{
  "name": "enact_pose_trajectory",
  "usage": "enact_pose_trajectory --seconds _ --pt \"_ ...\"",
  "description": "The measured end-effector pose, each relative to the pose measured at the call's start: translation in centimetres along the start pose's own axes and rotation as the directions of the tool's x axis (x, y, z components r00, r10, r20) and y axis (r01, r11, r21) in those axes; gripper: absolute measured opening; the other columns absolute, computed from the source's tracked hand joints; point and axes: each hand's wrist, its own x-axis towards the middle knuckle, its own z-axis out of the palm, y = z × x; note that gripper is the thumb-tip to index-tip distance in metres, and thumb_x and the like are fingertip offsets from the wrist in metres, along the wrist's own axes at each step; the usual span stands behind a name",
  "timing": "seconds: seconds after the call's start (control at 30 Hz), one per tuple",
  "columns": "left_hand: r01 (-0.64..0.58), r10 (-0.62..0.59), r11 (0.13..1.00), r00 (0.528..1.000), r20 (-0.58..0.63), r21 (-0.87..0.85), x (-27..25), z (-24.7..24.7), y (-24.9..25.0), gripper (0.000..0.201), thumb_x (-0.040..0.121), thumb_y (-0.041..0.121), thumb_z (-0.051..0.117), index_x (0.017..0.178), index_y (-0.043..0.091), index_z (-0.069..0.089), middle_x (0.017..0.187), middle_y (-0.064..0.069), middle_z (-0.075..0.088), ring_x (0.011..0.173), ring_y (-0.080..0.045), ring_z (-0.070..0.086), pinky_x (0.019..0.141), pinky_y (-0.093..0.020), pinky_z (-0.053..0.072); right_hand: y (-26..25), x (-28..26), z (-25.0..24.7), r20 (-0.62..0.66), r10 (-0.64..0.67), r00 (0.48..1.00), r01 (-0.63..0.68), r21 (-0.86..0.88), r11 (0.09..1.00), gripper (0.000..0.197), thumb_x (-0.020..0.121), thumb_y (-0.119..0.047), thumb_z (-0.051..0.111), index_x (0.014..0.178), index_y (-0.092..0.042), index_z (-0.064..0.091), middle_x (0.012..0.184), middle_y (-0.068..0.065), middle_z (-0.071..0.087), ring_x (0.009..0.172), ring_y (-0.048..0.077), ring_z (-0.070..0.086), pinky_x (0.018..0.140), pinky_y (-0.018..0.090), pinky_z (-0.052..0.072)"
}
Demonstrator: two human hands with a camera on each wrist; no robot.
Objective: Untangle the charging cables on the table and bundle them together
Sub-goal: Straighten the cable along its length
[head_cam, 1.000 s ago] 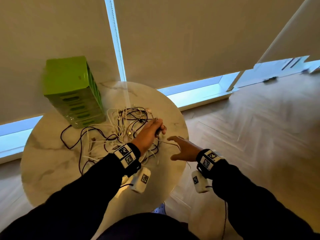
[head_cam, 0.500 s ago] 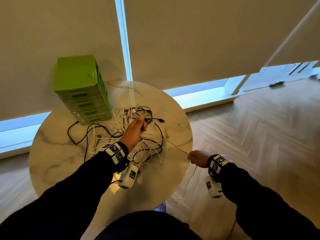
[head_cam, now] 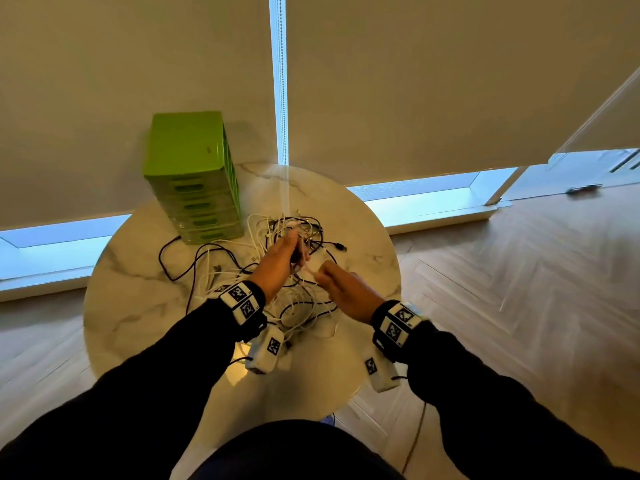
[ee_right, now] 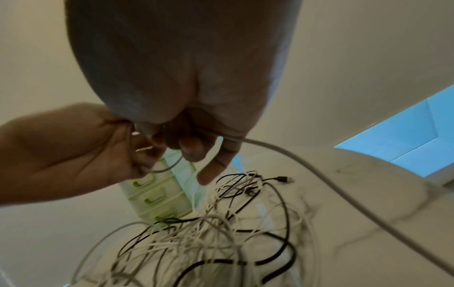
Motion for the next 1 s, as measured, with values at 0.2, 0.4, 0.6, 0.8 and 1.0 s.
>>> enact_pose_trajectory --seconds 0.2,0.4,0.6,0.8,1.0 --pt "-0.041 0.017 0.968 0.995 -0.096 -0.247 0.9 -3.6 0.7 0.040 0.110 0.040 0.027 0.085 0.019 0.051 0.064 0.007 0.040 0.051 -0.007 0.029 0.049 -0.020 0.027 7.9 -2.7 -3.4 0.022 0.355 0.935 -0.331 -0.311 0.891 0.025 0.107 -0.036 0.038 0.096 -0.015 0.045 0.092 0.012 0.064 0.082 0.032 0.060 0.072 0.039 0.046" --pt "-0.040 0.035 0.953 0.999 -0.023 -0.301 0.3 -1.5 2.0 0.034 0.109 0.042 0.026 0.099 0.021 0.050 0.065 0.006 0.033 0.056 -0.009 0.025 0.050 -0.022 0.022 4.7 -0.6 -2.0 -0.019 0.375 0.927 -0.370 -0.221 0.903 0.045 0.104 -0.031 0.040 0.146 -0.016 0.038 0.147 0.015 0.047 0.128 0.030 0.051 0.100 0.036 0.041" --pt "-0.018 0.014 0.924 1.000 -0.012 -0.383 0.1 0.6 2.7 0.025 0.110 0.026 0.036 0.107 0.013 0.056 0.061 0.008 0.038 0.054 -0.007 0.027 0.055 -0.025 0.019 -3.2 1.6 1.4 0.164 0.072 0.984 -0.084 0.069 0.994 0.036 0.106 -0.039 0.037 0.135 -0.021 0.049 0.135 0.004 0.059 0.122 0.019 0.055 0.106 0.041 0.042" --pt "0.046 -0.005 0.850 0.997 0.080 -0.525 -0.5 -0.3 3.5 0.035 0.106 0.032 0.041 0.103 0.011 0.068 0.066 0.004 0.037 0.057 -0.008 0.031 0.057 -0.023 0.026 -2.1 1.0 1.7 -0.001 -0.057 0.998 0.057 0.106 0.993 0.031 0.108 -0.037 0.036 0.092 -0.017 0.054 0.075 -0.010 0.053 0.065 0.006 0.047 0.069 0.030 0.043" --pt "0.036 -0.008 0.807 0.999 0.050 -0.589 -0.9 -0.8 3.5 0.027 0.105 0.020 0.048 0.126 0.012 0.063 0.089 0.001 0.066 0.072 -0.010 0.058 0.067 -0.020 0.052 -1.7 -0.2 0.4 0.113 -0.055 0.992 0.030 0.206 0.978 0.032 0.109 -0.029 0.037 0.089 -0.011 0.056 0.068 -0.009 0.046 0.061 0.006 0.045 0.061 0.025 0.044"
